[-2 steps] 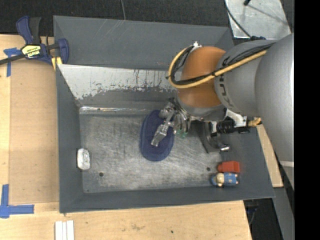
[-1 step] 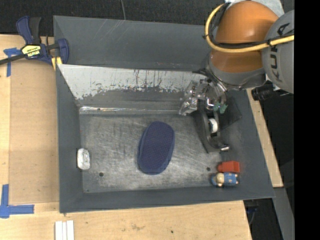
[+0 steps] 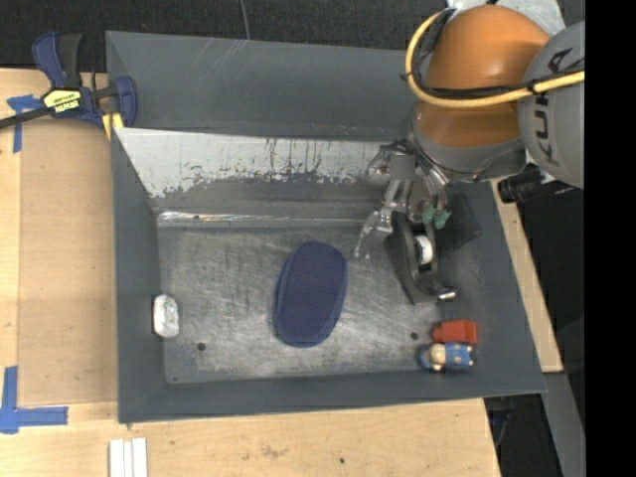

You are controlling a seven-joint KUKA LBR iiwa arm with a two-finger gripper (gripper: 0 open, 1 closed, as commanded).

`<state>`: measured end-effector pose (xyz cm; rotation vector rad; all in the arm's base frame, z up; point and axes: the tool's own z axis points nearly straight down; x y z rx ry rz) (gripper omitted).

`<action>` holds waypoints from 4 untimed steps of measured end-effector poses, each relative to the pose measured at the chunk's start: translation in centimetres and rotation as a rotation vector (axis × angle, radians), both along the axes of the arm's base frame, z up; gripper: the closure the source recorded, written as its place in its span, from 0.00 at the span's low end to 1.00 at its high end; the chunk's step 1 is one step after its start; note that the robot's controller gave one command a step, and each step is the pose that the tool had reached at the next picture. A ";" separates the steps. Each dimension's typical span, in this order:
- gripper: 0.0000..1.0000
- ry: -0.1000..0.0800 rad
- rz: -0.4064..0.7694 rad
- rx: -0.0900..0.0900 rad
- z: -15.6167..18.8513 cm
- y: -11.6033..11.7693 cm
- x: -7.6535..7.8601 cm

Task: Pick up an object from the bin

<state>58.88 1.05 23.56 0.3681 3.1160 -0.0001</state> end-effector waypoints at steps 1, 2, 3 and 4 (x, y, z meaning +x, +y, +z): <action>0.00 0.007 0.317 0.001 -12.2 4.3 -2.4; 0.00 -0.034 0.443 -0.004 -15.1 4.2 -8.5; 0.00 -0.002 0.559 -0.002 -13.2 1.7 -5.4; 0.00 0.005 0.603 0.008 -15.8 1.3 -3.8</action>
Offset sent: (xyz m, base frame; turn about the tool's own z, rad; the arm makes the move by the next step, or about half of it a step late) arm -0.0228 0.0422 -0.1196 -0.3151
